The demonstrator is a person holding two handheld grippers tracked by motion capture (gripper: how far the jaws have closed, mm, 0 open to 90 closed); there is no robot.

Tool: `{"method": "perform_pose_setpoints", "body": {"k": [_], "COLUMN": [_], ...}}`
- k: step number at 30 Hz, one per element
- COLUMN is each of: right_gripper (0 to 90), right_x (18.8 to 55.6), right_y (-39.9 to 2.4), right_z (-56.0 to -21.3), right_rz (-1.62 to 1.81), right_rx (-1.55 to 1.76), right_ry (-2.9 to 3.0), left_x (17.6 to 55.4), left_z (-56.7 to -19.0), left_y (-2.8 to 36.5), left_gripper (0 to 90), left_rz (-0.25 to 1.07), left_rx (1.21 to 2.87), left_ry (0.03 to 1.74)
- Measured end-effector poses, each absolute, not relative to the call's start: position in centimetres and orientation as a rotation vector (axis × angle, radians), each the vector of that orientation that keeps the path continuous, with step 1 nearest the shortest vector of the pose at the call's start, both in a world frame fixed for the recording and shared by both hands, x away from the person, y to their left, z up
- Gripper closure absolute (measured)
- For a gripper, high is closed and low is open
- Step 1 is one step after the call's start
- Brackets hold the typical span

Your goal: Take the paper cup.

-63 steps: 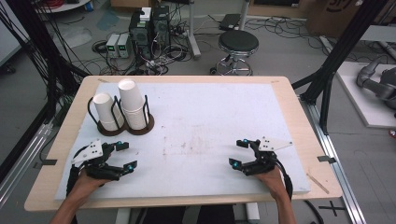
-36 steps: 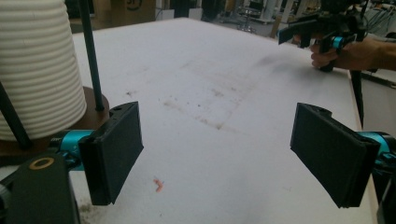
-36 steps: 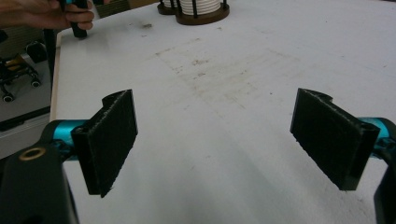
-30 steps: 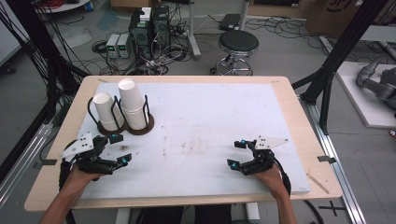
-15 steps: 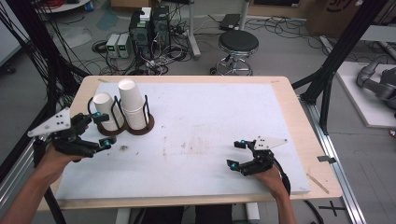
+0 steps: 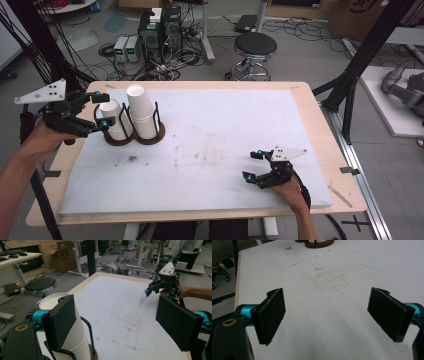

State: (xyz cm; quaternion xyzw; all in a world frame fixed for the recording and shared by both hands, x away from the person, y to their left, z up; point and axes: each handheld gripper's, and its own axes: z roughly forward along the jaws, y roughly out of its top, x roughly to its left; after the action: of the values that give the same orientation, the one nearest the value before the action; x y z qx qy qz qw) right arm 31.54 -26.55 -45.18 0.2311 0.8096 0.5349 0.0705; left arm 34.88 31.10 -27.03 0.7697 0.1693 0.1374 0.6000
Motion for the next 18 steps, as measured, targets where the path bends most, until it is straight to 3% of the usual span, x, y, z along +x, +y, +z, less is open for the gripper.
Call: {"method": "perform_pose_setpoints", "body": {"k": [18], "right_gripper": [15.3], "right_x": [31.6], "right_y": [-26.4], "right_z": [-45.2], "right_rz": [1.595], "right_rx": [0.699], "right_ry": [2.451], "left_x": [40.3], "left_z": [-22.5], "left_y": [30.1], "left_gripper": [16.0], "left_rz": [0.265], "left_rx": [2.002], "left_ry": [0.319]}}
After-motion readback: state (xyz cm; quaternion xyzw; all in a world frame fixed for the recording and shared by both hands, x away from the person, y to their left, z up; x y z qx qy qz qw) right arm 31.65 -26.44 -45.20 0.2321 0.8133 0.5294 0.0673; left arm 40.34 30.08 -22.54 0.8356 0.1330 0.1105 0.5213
